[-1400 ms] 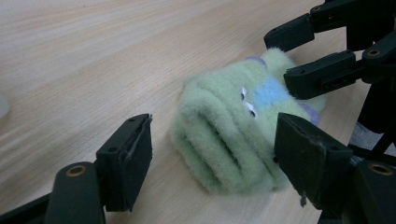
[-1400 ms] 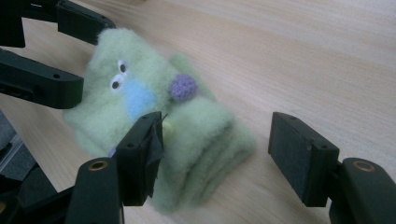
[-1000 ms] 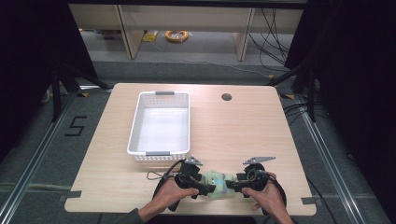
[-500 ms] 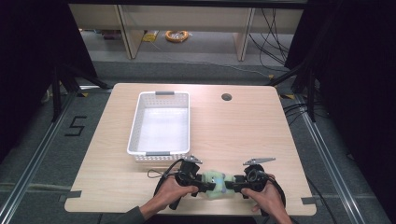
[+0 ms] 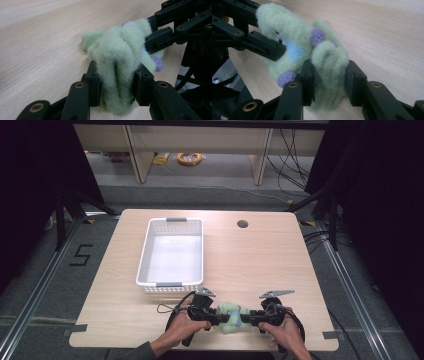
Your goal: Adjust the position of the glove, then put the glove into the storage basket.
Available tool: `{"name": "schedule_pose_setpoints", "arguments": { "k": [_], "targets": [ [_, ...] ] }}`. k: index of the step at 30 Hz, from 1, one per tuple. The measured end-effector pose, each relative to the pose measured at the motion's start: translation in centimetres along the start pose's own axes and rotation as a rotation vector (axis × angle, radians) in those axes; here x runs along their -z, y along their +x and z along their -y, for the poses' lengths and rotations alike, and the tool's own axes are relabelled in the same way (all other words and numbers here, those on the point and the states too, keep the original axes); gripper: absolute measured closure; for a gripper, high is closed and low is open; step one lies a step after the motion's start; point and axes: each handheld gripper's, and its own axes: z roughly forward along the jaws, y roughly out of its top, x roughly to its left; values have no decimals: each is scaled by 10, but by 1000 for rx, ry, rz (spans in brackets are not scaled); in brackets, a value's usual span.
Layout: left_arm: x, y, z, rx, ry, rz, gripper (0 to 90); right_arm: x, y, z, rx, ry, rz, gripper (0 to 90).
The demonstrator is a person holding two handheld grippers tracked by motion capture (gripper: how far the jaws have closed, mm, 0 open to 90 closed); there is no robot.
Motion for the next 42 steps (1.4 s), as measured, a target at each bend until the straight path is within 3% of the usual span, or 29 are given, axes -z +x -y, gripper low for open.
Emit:
{"name": "schedule_pose_setpoints", "arguments": {
  "k": [1,11,18,19,22,23,29,33,34,40,41,42],
  "targets": [
    [1,-1,0,-8,1,-26,653,0,0,0,2,-1,-6,657],
    [3,-1,0,1,-16,5,681,3,5,-1,8,-5,9,680],
    [7,-4,-2,0,-28,-3,692,9,5,-2,-4,-29,-37,686],
    [7,-3,-2,0,-33,14,694,11,3,-3,18,-38,-25,687],
    [12,-5,-4,-7,-38,19,696,14,5,-5,25,-48,-28,687],
    [12,-5,-4,-7,-38,19,696,15,8,-6,-4,-44,-44,688],
    [23,-10,-6,-11,-67,28,696,22,11,-10,39,-78,-50,688],
    [33,-12,-12,-19,-91,20,695,27,19,-17,29,-82,-56,688],
    [36,-11,-13,-20,-95,22,695,28,18,-19,59,-93,-57,688],
    [50,-11,-23,-23,-113,7,694,32,25,-36,81,-92,-55,688],
    [56,-9,-29,-25,-124,5,693,33,30,-44,55,-91,-63,688],
    [61,-9,-32,-30,-124,-5,693,34,30,-49,70,-95,-65,688]
  ]
}}
